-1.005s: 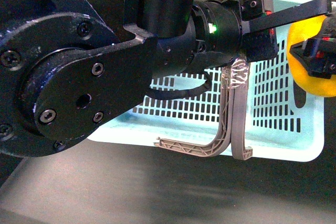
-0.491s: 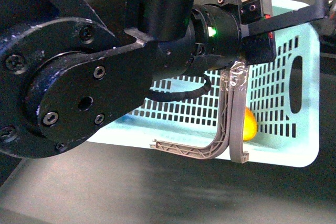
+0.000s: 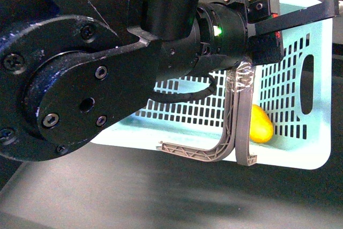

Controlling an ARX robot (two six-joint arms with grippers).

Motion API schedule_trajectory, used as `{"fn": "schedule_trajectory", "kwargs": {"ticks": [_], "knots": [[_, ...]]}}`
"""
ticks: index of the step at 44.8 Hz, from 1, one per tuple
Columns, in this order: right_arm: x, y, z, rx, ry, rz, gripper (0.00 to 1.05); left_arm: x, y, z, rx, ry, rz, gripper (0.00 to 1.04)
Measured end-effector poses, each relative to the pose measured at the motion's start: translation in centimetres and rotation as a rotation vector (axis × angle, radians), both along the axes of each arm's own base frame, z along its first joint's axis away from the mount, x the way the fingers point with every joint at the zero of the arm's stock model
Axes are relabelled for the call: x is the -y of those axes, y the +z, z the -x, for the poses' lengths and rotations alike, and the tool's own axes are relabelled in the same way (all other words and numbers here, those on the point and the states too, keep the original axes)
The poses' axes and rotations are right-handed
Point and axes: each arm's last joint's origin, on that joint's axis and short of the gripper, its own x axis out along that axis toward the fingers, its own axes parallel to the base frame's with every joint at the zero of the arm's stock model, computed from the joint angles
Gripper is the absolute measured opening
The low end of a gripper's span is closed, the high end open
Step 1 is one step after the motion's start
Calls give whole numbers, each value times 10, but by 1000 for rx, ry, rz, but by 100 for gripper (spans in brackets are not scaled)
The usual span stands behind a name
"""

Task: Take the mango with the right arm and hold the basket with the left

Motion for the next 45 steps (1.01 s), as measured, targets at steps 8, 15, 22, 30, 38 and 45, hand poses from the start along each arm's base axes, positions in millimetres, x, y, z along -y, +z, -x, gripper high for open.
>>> {"fn": "schedule_trajectory", "kwargs": {"ticks": [8, 15, 22, 30, 38, 45], "knots": [[0, -6, 33, -7, -93, 21, 97, 0, 0, 0, -2, 0, 1, 15], [-1, -3, 35, 13, -89, 20, 97, 0, 0, 0, 1, 5, -1, 15], [-1, -3, 35, 12, -89, 20, 97, 0, 0, 0, -1, 8, 1, 15], [-3, -10, 37, 217, 118, 122, 80, 0, 0, 0, -1, 2, 1, 15], [-3, -8, 45, 313, 170, 272, 48, 0, 0, 0, -2, 1, 2, 15], [-3, -17, 49, 312, 173, 296, 21, 0, 0, 0, -2, 3, 2, 15]]}}
